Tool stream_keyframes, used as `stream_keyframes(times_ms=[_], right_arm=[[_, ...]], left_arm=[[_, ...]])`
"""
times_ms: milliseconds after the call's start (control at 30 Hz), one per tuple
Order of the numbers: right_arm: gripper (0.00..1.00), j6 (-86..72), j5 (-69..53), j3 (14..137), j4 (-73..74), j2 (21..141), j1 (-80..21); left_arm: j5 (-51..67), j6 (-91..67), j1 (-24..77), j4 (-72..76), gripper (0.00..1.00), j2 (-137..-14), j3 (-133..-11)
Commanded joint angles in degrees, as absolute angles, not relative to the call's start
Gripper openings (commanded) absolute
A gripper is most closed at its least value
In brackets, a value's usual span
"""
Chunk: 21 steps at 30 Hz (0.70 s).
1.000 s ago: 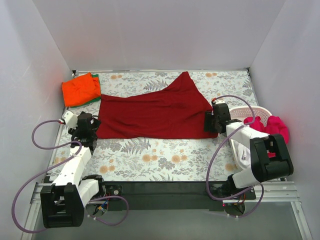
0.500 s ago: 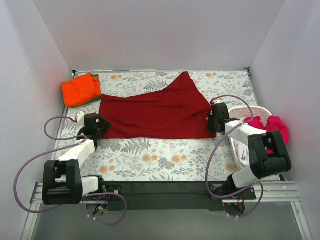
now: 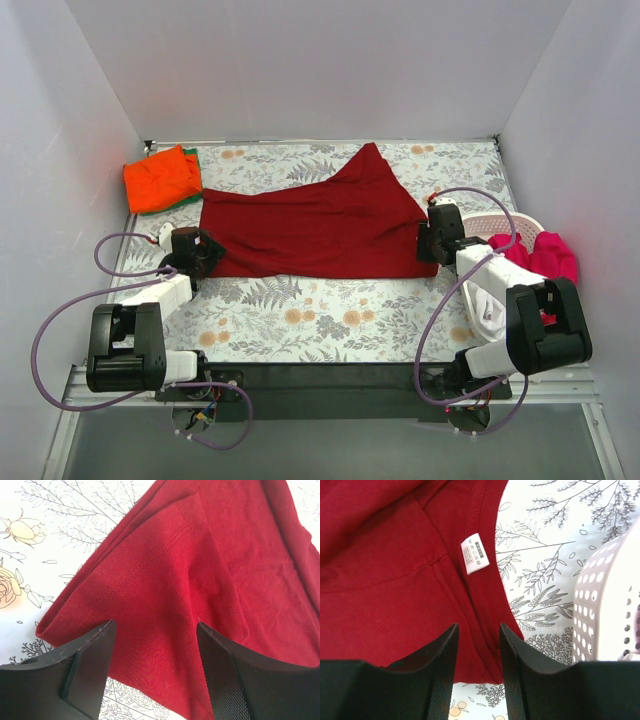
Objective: Fold and stack the t-shirts
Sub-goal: Fold the tshirt
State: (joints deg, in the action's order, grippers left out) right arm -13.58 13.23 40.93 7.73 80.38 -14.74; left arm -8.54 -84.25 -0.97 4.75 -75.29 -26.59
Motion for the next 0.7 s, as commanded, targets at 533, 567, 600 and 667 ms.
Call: stream_keyframes(times_ms=[533,567,600,667], right_arm=[[0.17,-12.7,8.2,41.2,8.4,83.5,-14.9],[0.12,-12.7,9.1,41.1,8.5,83.3,-14.9],[0.04,-12.7,9.8,41.0,8.8,82.8,-14.9],[0.01,-12.9,11.7,41.0,9.3,82.4,-14.9]], left_arm=[[-9.1,-83.7,-0.8,4.2,0.61,-73.5,-25.8],[-9.2,-83.6,-0.8,4.1,0.61,-73.5,-25.8],[-9.3,-83.8,-0.8,4.1,0.61,-73.6,-25.8],[-9.6,-83.8,-0.8,4.3,0.61,-73.6,-25.6]])
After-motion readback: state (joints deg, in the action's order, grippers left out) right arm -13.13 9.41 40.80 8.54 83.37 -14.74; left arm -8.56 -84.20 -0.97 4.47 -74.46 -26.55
